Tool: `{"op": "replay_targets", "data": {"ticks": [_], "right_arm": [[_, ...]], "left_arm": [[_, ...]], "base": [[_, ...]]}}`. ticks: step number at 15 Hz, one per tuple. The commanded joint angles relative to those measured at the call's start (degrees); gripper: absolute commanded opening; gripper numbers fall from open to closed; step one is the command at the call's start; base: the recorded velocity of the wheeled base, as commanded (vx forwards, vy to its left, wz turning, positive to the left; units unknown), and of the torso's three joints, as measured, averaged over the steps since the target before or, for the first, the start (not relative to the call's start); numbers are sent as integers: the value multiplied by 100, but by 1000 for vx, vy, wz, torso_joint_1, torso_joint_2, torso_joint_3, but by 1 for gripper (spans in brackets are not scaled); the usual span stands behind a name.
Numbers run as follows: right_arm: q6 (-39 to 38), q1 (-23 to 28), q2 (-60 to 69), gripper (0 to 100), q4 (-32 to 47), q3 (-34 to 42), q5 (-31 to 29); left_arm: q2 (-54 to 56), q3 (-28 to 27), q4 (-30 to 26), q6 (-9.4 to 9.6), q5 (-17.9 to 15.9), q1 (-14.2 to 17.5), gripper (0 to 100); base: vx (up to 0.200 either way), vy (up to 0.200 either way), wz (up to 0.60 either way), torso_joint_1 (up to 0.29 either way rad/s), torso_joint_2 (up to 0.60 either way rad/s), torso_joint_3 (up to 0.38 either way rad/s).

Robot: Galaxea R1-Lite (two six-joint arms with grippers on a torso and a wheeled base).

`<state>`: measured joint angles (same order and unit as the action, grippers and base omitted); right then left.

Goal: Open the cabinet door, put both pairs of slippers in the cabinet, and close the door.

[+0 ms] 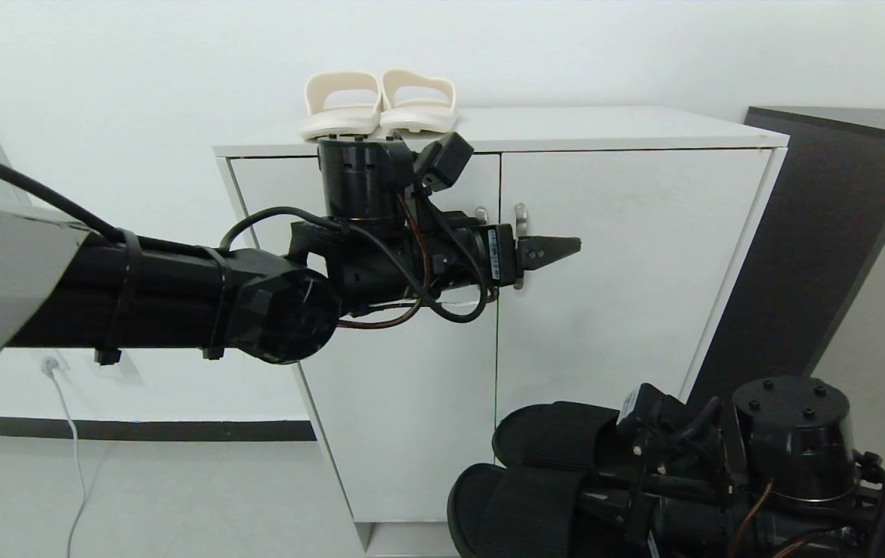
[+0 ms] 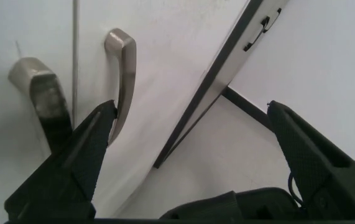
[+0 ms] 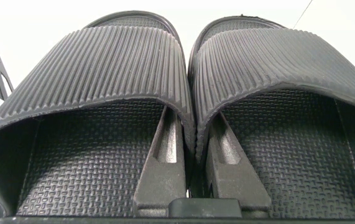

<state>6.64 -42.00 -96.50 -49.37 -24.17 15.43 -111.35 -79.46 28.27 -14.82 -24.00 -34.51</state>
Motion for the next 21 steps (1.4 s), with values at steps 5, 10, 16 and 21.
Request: {"op": "replay_targets", "data": {"ticks": [5, 10, 16, 21], "right_arm": [[4, -54, -18, 0, -2, 36, 12], [4, -63, 17, 0, -2, 62, 4], [4, -221, 35, 0, -2, 167, 223], [48, -318, 378, 0, 7, 449, 733]], "left_arm": [[-124, -61, 3, -12, 10, -3, 100], [-106, -61, 12, -100, 1, -3, 0], [43, 80, 12, -126, 10, -12, 0], [210, 194, 12, -126, 18, -47, 0]], "base": [[0, 0, 0, 0, 0, 0], [0, 0, 0, 0, 0, 0], [0, 0, 0, 0, 0, 0], [0, 0, 0, 0, 0, 0]]}}
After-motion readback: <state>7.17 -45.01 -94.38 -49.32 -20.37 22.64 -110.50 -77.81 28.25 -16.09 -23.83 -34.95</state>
